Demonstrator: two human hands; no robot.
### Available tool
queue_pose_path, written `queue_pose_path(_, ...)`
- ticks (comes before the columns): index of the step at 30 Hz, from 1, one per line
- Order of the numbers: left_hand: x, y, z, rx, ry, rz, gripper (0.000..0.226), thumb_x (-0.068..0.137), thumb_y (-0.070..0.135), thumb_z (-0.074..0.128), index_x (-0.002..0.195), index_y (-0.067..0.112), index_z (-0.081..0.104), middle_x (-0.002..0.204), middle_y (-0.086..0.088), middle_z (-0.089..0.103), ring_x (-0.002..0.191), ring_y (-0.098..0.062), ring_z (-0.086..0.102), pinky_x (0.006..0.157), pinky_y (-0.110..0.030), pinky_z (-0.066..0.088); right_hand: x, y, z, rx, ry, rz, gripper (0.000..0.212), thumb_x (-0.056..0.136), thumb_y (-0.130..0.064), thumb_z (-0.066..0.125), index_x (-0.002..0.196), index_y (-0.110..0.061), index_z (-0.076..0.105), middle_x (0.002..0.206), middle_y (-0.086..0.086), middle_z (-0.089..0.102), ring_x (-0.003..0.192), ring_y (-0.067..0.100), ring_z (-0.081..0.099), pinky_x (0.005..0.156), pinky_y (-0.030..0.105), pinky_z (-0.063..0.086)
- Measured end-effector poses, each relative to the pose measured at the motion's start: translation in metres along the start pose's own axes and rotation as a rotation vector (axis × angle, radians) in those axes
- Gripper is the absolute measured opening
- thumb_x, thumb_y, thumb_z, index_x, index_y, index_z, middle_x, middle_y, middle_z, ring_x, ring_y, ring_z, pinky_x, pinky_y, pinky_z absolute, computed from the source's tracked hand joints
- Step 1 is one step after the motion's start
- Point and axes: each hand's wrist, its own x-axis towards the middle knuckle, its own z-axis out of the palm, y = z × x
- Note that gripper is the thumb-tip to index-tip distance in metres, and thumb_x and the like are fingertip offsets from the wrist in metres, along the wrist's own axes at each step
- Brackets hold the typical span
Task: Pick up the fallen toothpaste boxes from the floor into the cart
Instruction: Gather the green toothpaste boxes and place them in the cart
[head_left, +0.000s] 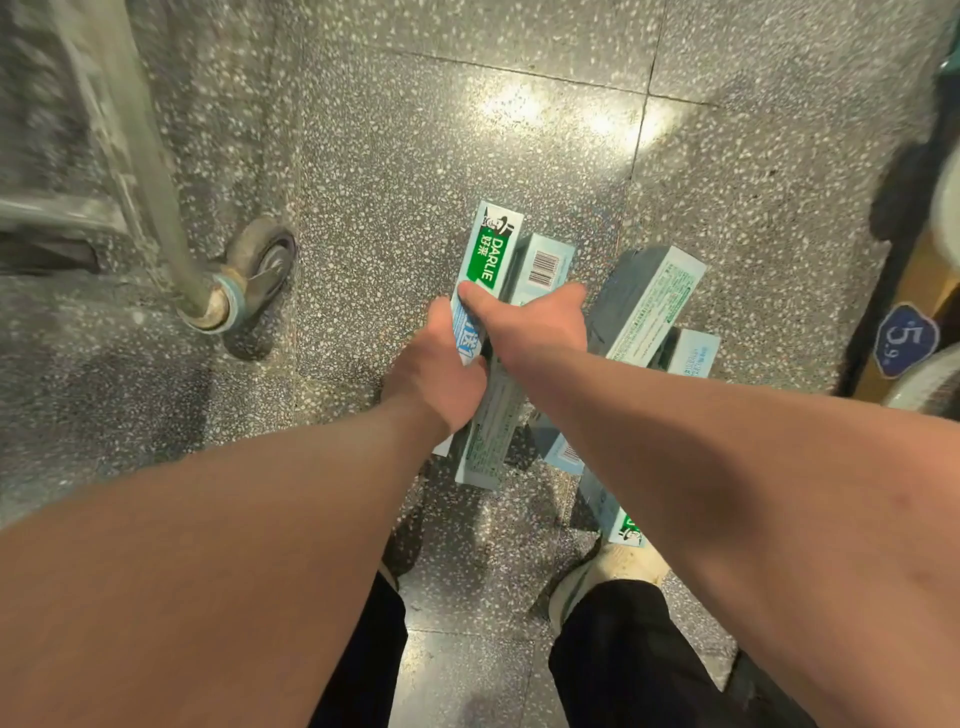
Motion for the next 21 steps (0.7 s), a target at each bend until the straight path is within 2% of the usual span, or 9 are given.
queue_pose_path(3, 0.002, -0.002, 0.003, 0.001, -0.058, -0.001, 0.034, 0.099, 0.023, 0.058, 0.127, 0.025, 0.038, 0.093, 0.000, 0.063, 0.076, -0.018, 0.063, 0.058, -0.033, 0.048, -0.005, -0.005, 0.011, 0.054, 0.025, 0.067, 0.110, 0.041, -0.074, 0.085, 0.120, -0.020, 0.031, 0.111, 0.002, 0.058, 0.094, 0.027, 0.063, 0.082, 0.046, 0.056)
queue_pose_path(5, -0.001, -0.001, 0.006, -0.036, -0.095, -0.029, 0.045, 0.096, 0.027, 0.057, 0.134, 0.029, 0.034, 0.105, -0.002, 0.064, 0.086, -0.021, 0.066, 0.071, -0.044, 0.058, -0.005, -0.006, 0.015, 0.037, 0.041, 0.082, 0.111, 0.043, -0.074, 0.084, 0.122, -0.020, 0.028, 0.114, 0.004, 0.053, 0.095, 0.028, 0.062, 0.083, 0.048, 0.056)
queue_pose_path(8, -0.013, 0.006, 0.010, -0.153, -0.098, -0.099, 0.078, 0.067, 0.053, 0.053, 0.140, 0.041, 0.030, 0.123, -0.003, 0.061, 0.104, -0.027, 0.064, 0.086, -0.056, 0.055, -0.004, -0.011, 0.017, 0.003, 0.057, 0.100, 0.110, 0.053, -0.065, 0.085, 0.132, -0.020, 0.022, 0.122, 0.007, 0.045, 0.092, 0.027, 0.054, 0.082, 0.045, 0.052)
queue_pose_path(10, -0.015, 0.014, 0.016, -0.175, -0.063, -0.153, 0.101, 0.048, 0.062, 0.047, 0.144, 0.037, 0.028, 0.130, -0.003, 0.052, 0.113, -0.026, 0.057, 0.092, -0.056, 0.051, -0.003, -0.016, 0.016, -0.015, 0.040, 0.094, 0.120, 0.057, -0.064, 0.086, 0.143, -0.022, 0.013, 0.128, 0.009, 0.040, 0.093, 0.028, 0.050, 0.083, 0.048, 0.049)
queue_pose_path(11, -0.016, 0.019, 0.019, -0.126, -0.064, -0.176, 0.106, 0.049, 0.063, 0.051, 0.147, 0.033, 0.024, 0.134, -0.002, 0.046, 0.118, -0.025, 0.053, 0.095, -0.055, 0.050, -0.003, -0.019, 0.015, -0.028, 0.029, 0.083, 0.123, 0.059, -0.063, 0.086, 0.147, -0.023, 0.008, 0.129, 0.010, 0.039, 0.092, 0.029, 0.049, 0.084, 0.049, 0.048)
queue_pose_path(13, -0.016, 0.021, 0.026, -0.028, -0.033, -0.201, 0.101, 0.066, 0.046, 0.069, 0.150, 0.027, 0.017, 0.139, -0.004, 0.038, 0.125, -0.026, 0.046, 0.100, -0.055, 0.047, -0.001, -0.024, 0.013, -0.038, 0.015, 0.047, 0.118, 0.065, -0.054, 0.086, 0.147, -0.022, 0.007, 0.125, 0.011, 0.039, 0.083, 0.024, 0.046, 0.078, 0.042, 0.045)
queue_pose_path(15, -0.013, 0.018, 0.034, -0.027, 0.037, -0.230, 0.079, 0.080, 0.031, 0.068, 0.145, 0.024, 0.023, 0.135, -0.006, 0.041, 0.125, -0.029, 0.046, 0.099, -0.057, 0.047, 0.002, -0.026, 0.011, -0.043, 0.017, 0.016, 0.111, 0.069, -0.046, 0.085, 0.147, -0.021, 0.009, 0.119, 0.009, 0.037, 0.072, 0.021, 0.042, 0.074, 0.037, 0.044)
queue_pose_path(18, -0.016, 0.022, 0.041, -0.004, 0.068, -0.248, 0.065, 0.082, 0.034, 0.061, 0.137, 0.025, 0.027, 0.128, -0.006, 0.045, 0.119, -0.031, 0.051, 0.095, -0.058, 0.047, 0.002, -0.024, 0.008, -0.047, 0.021, 0.020, 0.108, 0.070, -0.046, 0.084, 0.145, -0.018, 0.011, 0.113, 0.007, 0.036, 0.068, 0.018, 0.039, 0.073, 0.035, 0.043)
queue_pose_path(21, -0.026, 0.029, 0.042, 0.089, 0.119, -0.201, 0.060, 0.088, 0.035, 0.049, 0.141, 0.024, 0.024, 0.128, -0.008, 0.046, 0.115, -0.031, 0.055, 0.093, -0.057, 0.049, -0.010, -0.022, -0.002, -0.038, 0.056, 0.048, 0.100, 0.069, -0.048, 0.083, 0.137, -0.016, 0.017, 0.114, 0.008, 0.040, 0.079, 0.022, 0.045, 0.076, 0.039, 0.045)
